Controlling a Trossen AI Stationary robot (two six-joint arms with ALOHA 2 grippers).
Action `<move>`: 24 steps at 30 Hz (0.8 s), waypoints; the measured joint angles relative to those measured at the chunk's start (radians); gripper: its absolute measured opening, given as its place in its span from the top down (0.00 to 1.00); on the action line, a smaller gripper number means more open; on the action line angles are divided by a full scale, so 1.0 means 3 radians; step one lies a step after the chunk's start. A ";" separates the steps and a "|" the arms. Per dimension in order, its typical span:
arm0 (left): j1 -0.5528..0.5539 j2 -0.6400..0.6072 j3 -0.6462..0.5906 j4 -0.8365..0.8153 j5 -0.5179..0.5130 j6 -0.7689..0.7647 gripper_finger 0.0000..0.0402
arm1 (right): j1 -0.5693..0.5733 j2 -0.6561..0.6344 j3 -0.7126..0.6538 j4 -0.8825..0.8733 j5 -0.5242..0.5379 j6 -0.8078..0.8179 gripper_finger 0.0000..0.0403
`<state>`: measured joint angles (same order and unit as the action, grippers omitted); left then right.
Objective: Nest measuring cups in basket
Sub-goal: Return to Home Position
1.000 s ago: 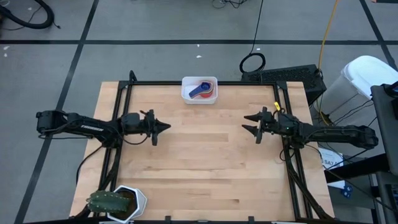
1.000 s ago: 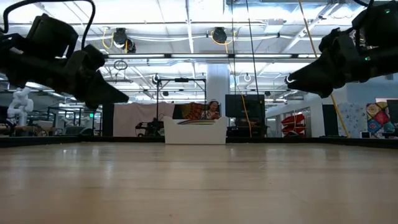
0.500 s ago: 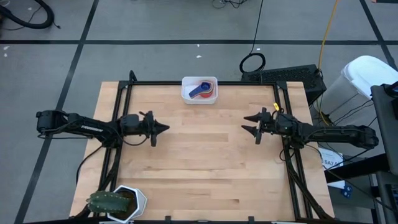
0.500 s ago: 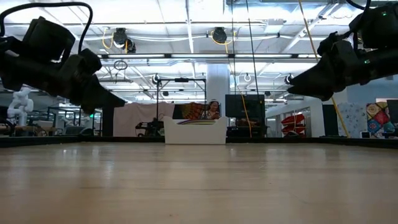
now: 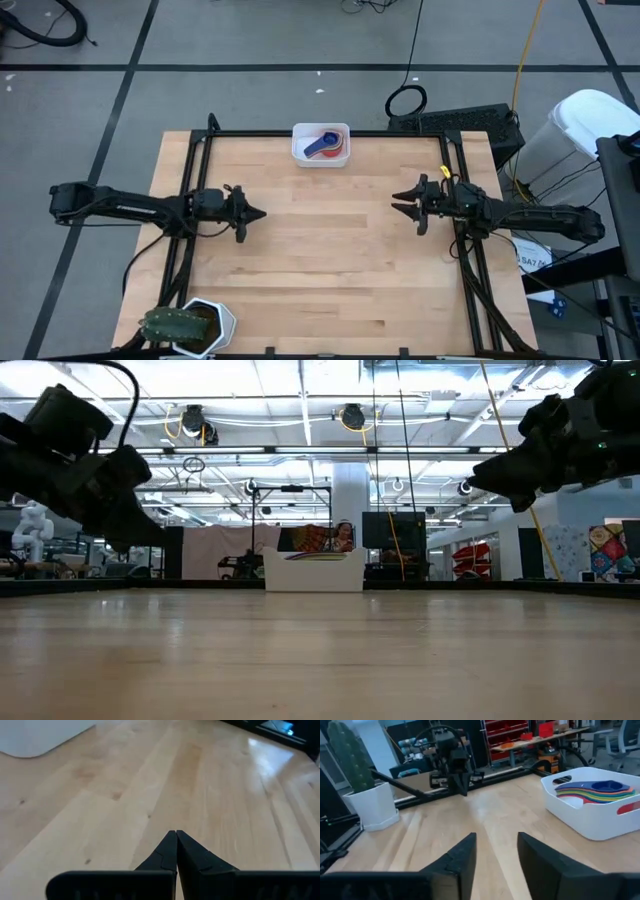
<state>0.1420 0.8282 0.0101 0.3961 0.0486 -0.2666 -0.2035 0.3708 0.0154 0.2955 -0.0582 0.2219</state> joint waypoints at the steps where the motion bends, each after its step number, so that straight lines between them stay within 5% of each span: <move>1: -0.0034 -0.0133 0.0000 -0.0124 -0.0042 -0.0005 1.00 | 0.0001 -0.0059 0.0000 -0.0076 -0.0010 0.0008 0.69; 12: -0.0275 -0.1465 0.0006 -0.1220 -0.0516 -0.0063 1.00 | 0.0000 -0.0676 -0.0001 -0.0744 -0.0071 -0.0018 0.98; 24: -0.0466 -0.1564 0.0006 -0.1234 -0.0530 -0.0106 1.00 | 0.0000 -0.0858 0.0052 -0.0910 -0.0168 0.0043 1.00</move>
<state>0.0022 0.3589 0.0120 0.0259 -0.1104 -0.2984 -0.2035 0.1134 0.0311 0.0224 -0.1086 0.2349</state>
